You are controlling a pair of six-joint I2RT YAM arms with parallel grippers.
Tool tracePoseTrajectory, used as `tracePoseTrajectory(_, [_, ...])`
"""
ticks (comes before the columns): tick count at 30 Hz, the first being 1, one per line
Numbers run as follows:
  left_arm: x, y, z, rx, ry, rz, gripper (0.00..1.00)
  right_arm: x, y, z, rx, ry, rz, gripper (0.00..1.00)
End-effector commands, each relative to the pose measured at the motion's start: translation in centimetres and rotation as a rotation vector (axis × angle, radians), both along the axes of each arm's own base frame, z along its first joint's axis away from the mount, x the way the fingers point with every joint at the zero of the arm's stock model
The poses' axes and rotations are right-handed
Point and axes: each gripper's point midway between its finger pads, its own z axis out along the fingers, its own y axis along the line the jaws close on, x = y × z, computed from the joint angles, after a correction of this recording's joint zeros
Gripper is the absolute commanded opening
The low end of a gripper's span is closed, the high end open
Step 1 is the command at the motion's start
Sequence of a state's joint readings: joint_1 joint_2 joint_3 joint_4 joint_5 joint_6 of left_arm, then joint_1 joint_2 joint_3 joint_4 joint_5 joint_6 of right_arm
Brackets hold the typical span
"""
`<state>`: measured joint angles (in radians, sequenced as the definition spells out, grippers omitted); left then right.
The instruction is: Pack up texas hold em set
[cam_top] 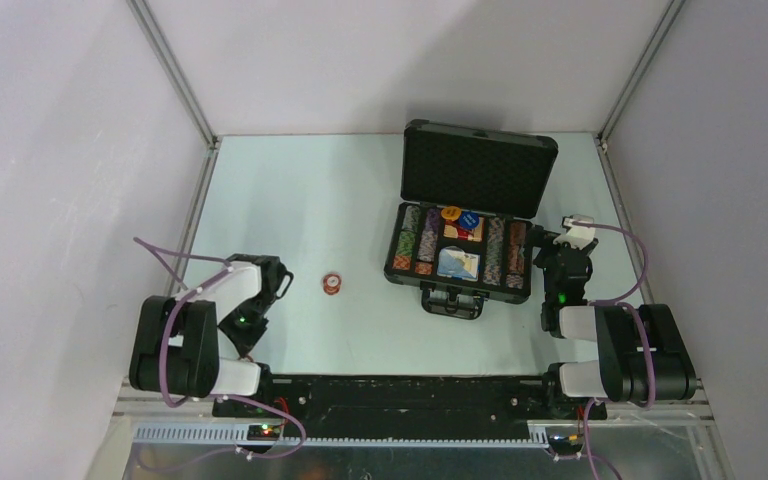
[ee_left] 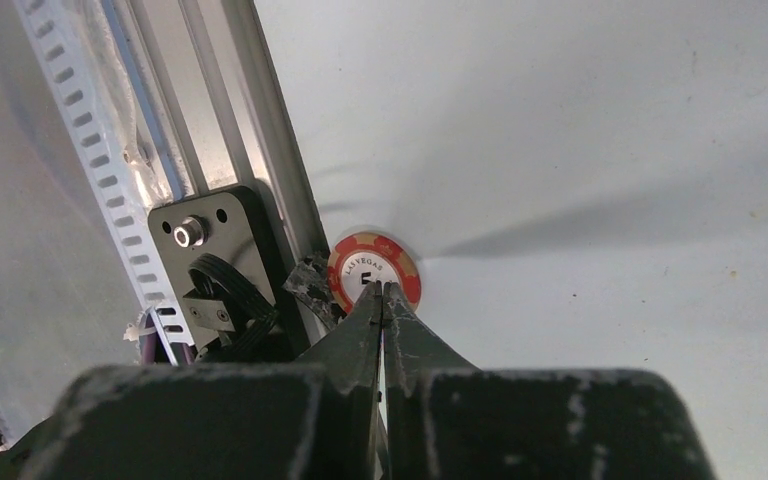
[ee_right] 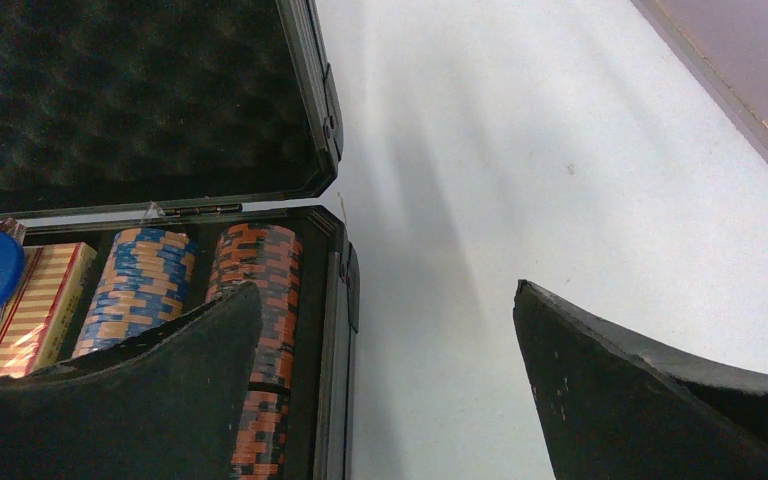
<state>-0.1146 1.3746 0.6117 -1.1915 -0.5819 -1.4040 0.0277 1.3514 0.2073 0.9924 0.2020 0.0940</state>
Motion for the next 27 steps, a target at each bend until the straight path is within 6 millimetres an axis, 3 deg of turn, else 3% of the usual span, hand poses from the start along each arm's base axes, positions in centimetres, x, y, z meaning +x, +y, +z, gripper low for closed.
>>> tracePoseTrajectory(1, [0.41, 0.97, 0.85, 0.055, -0.055, -0.005, 0.04, 0.69, -0.36, 1.19, -0.013, -0.035, -0.012, 0.99])
tracePoseTrajectory(27, [0.83, 0.98, 0.94, 0.065, -0.214, -0.038, 0.0, 0.7, -0.36, 1.17, -0.014, -0.034, -0.011, 0.99])
